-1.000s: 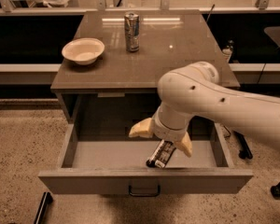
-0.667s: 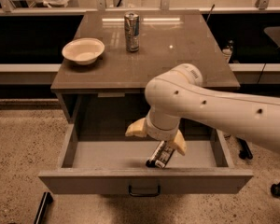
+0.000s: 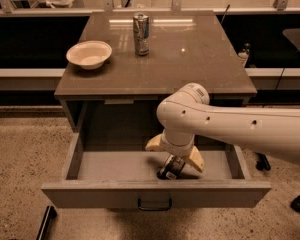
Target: Pick rxbar chocolate from top drawer and place on counter
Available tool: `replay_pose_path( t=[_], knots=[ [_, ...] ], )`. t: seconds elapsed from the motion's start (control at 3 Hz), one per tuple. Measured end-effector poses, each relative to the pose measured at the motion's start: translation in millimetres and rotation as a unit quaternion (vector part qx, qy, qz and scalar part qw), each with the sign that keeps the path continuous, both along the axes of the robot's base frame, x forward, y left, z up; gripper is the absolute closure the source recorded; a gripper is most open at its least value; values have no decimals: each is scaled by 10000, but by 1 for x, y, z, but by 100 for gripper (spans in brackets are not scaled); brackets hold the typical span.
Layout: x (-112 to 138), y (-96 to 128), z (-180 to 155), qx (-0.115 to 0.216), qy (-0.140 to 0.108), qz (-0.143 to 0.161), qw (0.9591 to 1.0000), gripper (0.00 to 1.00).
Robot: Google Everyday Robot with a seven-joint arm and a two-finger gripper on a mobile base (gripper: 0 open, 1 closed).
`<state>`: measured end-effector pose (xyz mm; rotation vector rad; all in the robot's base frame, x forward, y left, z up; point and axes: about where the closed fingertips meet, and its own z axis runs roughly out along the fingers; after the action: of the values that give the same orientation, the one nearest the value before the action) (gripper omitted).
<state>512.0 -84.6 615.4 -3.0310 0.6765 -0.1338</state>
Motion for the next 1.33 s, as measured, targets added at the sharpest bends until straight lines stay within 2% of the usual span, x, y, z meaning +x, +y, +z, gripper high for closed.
replay_pose_path(
  t=[0.33, 0.67, 1.0, 1.33],
  knots=[
    [1, -10, -14, 88, 99, -39, 9999, 0],
    [-2, -15, -24, 131, 170, -4, 9998, 19],
    [-5, -17, -32, 127, 241, 29, 9996, 42],
    [-5, -17, -25, 128, 241, 29, 9996, 66]
  ],
)
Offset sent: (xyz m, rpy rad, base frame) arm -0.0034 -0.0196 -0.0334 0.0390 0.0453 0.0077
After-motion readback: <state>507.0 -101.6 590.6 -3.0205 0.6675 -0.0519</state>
